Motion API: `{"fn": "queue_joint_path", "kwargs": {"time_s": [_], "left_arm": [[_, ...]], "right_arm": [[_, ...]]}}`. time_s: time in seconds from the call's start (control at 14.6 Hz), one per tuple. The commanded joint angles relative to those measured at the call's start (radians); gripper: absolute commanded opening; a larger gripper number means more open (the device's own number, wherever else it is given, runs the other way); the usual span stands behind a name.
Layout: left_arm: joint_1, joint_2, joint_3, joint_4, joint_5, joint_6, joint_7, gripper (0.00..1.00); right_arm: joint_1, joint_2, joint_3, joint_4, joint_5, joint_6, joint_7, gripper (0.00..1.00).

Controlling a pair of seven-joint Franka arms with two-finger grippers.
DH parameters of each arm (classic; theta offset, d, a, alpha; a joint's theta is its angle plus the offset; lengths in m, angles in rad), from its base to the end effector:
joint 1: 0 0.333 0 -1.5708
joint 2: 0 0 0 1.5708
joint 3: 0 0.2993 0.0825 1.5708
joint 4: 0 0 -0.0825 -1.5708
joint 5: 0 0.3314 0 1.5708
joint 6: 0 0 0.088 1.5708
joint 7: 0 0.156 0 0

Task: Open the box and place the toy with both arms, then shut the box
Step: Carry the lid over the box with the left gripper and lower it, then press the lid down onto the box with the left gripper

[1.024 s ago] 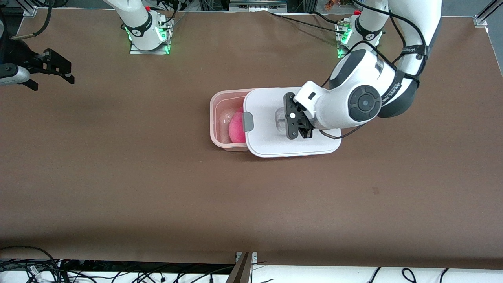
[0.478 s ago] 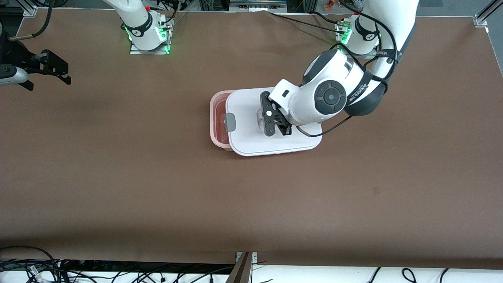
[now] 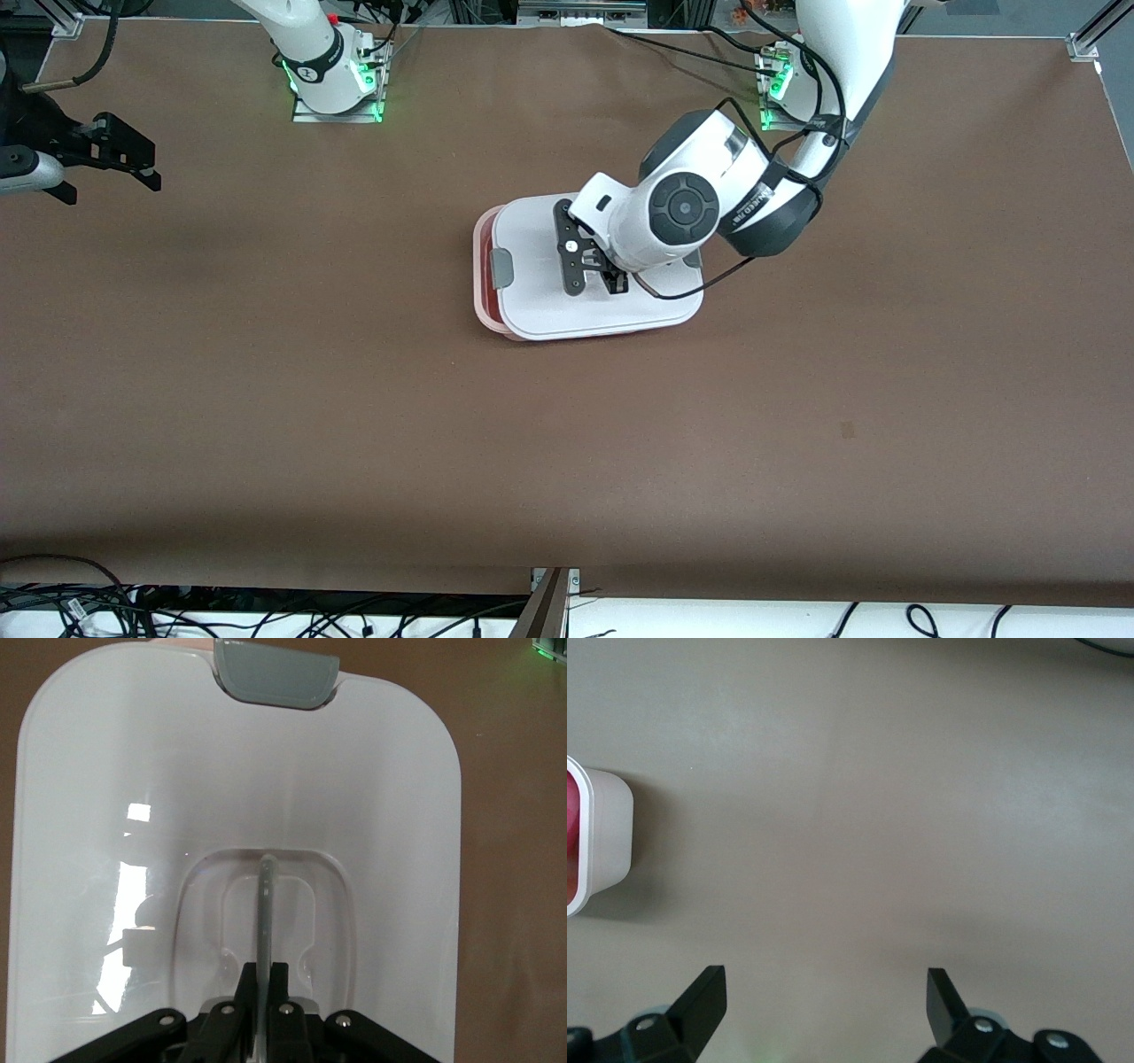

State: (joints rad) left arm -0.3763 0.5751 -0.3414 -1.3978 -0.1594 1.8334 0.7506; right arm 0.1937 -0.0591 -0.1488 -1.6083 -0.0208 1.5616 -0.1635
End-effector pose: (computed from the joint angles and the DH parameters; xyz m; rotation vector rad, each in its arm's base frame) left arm 0.4878 -0.4077 0.3409 2.1618 -1.7780 -0.1453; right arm 0.4840 0.0165 0.5711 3.1119 0.3253 0.0172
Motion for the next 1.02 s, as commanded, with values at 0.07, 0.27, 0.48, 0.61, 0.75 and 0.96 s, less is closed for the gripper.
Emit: {"fn": "queue_joint_path", "kwargs": {"time_s": [0.07, 0.27, 0.48, 0.61, 0.75, 0.96], "left_arm": [[-0.018, -0.001, 0.009, -0.012, 0.030, 0.010, -0.025, 0.00], [-0.032, 0.000, 0.010, -0.014, 0.034, 0.010, -0.025, 0.00], [-0.039, 0.000, 0.007, -0.014, 0.047, 0.030, -0.025, 0.00], [-0.049, 0.000, 0.007, -0.012, 0.047, 0.056, -0.028, 0.00], [-0.053, 0.009, 0.009, -0.012, 0.049, 0.081, -0.028, 0.00], [-0.075, 0.031, 0.012, -0.012, 0.049, 0.119, -0.037, 0.00]], "right_arm": [[-0.011, 0.002, 0.008, 0.008, 0.012, 0.000, 0.001, 1.00], [-0.011, 0.004, 0.006, 0.008, 0.013, 0.000, 0.001, 1.00], [-0.011, 0.002, 0.006, 0.008, 0.013, 0.000, 0.001, 1.00], [-0.011, 0.002, 0.006, 0.008, 0.013, 0.000, 0.001, 1.00], [-0.011, 0.002, 0.006, 0.007, 0.013, 0.000, 0.001, 1.00], [-0.011, 0.004, 0.005, 0.007, 0.024, 0.000, -0.001, 1.00]]}}
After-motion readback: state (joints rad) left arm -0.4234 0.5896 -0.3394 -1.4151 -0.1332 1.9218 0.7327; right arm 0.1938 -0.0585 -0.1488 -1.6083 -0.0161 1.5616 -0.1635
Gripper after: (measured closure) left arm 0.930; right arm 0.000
